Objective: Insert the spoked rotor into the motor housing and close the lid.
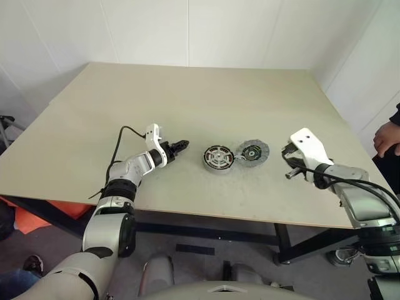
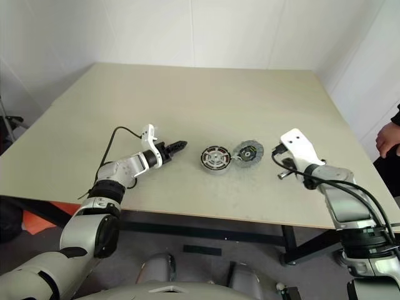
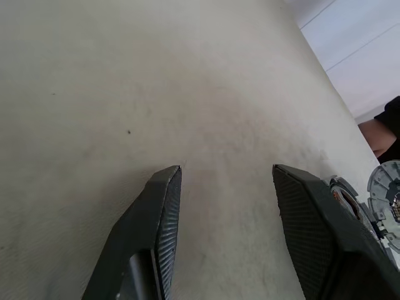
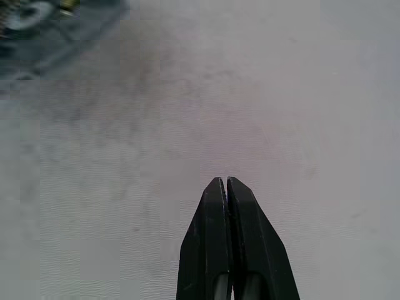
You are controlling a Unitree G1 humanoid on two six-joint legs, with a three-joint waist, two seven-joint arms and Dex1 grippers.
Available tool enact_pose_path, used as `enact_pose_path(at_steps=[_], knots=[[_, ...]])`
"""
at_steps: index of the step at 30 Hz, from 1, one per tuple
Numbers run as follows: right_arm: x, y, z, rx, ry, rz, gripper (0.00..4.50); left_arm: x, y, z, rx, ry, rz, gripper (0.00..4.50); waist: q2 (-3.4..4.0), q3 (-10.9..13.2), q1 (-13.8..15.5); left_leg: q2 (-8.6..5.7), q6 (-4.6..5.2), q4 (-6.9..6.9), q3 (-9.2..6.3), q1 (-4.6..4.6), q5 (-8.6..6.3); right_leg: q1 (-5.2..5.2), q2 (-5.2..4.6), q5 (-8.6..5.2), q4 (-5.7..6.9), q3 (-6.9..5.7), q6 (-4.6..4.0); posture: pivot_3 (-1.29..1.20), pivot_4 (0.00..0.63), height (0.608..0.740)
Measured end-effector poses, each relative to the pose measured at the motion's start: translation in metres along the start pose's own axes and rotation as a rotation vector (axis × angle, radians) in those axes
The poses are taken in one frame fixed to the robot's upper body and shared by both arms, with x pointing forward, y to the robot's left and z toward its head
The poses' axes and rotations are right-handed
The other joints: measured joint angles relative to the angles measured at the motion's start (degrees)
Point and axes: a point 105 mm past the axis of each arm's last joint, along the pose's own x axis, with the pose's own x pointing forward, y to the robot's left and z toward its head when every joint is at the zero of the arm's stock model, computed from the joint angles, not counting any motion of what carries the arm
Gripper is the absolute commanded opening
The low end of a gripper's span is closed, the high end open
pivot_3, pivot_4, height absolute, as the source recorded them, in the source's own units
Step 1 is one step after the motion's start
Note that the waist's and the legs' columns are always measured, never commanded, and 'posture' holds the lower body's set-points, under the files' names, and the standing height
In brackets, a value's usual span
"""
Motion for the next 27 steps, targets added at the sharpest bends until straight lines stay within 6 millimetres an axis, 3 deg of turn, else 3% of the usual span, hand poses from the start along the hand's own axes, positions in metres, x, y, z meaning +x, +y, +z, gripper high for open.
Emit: enact_pose_path(at_steps=[6,15,19,22,27], knots=[[0.003,0.014,0.035,0.033,-0.108,0.059,0.05,0.0,0.002,-0.002,0.0,0.007,0.007,2.45,0.0,0.0,0.18,-0.01,0.03,0.08,-0.01,0.02,-0.02,0.08,-0.03,0.01,0.01,0.0,-0.01,0.0,0.0,0.74],[-0.004,0.053,0.066,0.116,-0.188,0.266,0.05,-0.003,0.007,0.004,-0.011,-0.023,0.029,2.45,0.01,-0.01,0.16,0.02,0.07,0.06,-0.01,0.01,-0.04,0.05,-0.01,0.01,0.01,-0.01,-0.02,0.0,0.0,0.74],[-0.006,0.059,0.082,0.124,-0.229,0.3,0.05,-0.005,0.01,0.005,-0.014,-0.03,0.04,2.45,0.01,-0.01,0.26,-0.01,0.06,0.07,-0.01,0.01,-0.04,0.07,-0.03,0.01,0.01,0.0,-0.01,0.0,0.0,0.74],[0.003,0.064,0.086,0.131,-0.236,0.314,0.05,-0.006,0.011,0.006,-0.016,-0.035,0.047,2.45,0.01,-0.01,0.2,0.0,-0.04,0.06,-0.01,0.02,0.02,0.07,-0.02,0.01,0.02,0.0,-0.01,0.0,0.0,0.74],[0.022,0.074,0.076,0.175,-0.198,0.336,0.05,-0.006,0.011,0.007,-0.018,-0.037,0.049,2.45,0.01,-0.01,0.23,0.0,-0.21,0.04,-0.02,-0.06,0.12,0.01,-0.02,0.01,0.0,-0.02,-0.01,0.0,0.0,0.74]])
